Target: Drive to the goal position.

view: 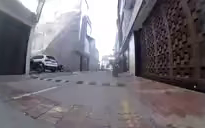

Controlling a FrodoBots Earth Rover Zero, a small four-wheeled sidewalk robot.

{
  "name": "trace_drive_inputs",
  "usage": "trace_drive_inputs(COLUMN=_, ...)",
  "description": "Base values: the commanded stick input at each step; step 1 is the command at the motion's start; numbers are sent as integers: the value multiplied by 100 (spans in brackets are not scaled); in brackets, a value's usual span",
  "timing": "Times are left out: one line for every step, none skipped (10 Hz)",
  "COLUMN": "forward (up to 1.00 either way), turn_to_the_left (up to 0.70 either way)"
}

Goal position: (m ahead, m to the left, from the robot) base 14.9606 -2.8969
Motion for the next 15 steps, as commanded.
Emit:
trace_drive_inputs(forward=100, turn_to_the_left=0)
trace_drive_inputs(forward=100, turn_to_the_left=0)
trace_drive_inputs(forward=100, turn_to_the_left=0)
trace_drive_inputs(forward=100, turn_to_the_left=0)
trace_drive_inputs(forward=100, turn_to_the_left=-15)
trace_drive_inputs(forward=100, turn_to_the_left=-27)
trace_drive_inputs(forward=100, turn_to_the_left=-27)
trace_drive_inputs(forward=100, turn_to_the_left=-27)
trace_drive_inputs(forward=100, turn_to_the_left=-7)
trace_drive_inputs(forward=100, turn_to_the_left=0)
trace_drive_inputs(forward=100, turn_to_the_left=0)
trace_drive_inputs(forward=100, turn_to_the_left=0)
trace_drive_inputs(forward=100, turn_to_the_left=0)
trace_drive_inputs(forward=100, turn_to_the_left=0)
trace_drive_inputs(forward=100, turn_to_the_left=0)
